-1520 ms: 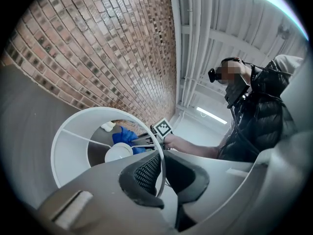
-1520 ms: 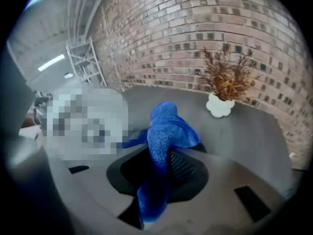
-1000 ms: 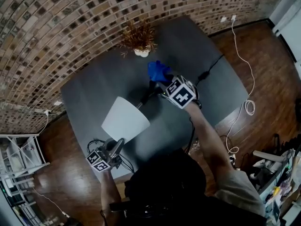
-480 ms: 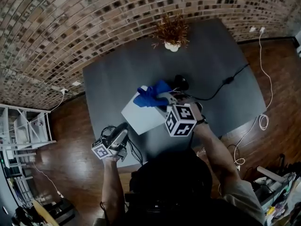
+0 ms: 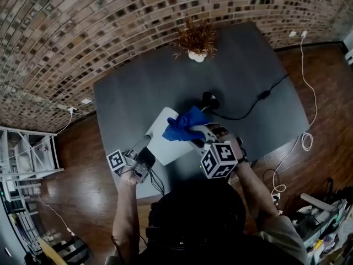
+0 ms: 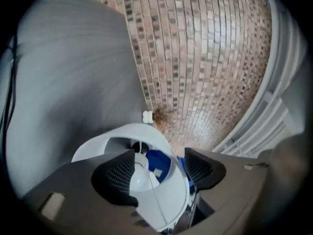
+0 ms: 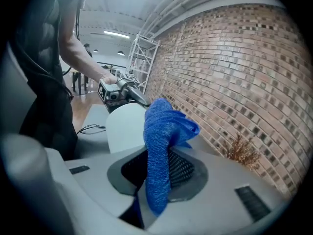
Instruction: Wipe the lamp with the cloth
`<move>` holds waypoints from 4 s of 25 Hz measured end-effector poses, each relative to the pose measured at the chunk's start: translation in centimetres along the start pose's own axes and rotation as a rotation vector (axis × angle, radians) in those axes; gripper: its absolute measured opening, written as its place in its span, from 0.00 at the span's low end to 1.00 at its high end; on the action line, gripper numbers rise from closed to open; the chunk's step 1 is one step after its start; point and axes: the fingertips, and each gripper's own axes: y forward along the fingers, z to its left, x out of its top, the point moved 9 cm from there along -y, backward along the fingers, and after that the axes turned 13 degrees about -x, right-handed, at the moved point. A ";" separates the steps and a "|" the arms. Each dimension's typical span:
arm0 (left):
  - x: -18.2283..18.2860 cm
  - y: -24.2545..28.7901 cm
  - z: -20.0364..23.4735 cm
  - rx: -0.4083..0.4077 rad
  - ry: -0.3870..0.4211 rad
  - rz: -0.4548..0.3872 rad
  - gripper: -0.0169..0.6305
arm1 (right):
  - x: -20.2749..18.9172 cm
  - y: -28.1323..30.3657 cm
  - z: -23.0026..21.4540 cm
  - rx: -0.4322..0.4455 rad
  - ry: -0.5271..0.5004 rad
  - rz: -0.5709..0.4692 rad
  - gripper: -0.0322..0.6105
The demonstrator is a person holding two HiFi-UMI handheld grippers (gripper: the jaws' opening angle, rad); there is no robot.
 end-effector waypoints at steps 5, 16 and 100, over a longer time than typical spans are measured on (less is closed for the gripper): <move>1.5 0.7 -0.2 -0.001 0.081 -0.096 0.34 | -0.4 -0.2 0.8 0.013 -0.003 0.004 0.19; 0.6 1.2 -2.4 -0.151 0.705 0.291 0.31 | -12.5 -3.9 -5.5 -0.185 0.981 -0.055 0.19; -8.1 43.5 -17.2 0.117 0.663 0.811 0.49 | -15.2 -11.8 -14.3 -0.607 0.947 -0.135 0.19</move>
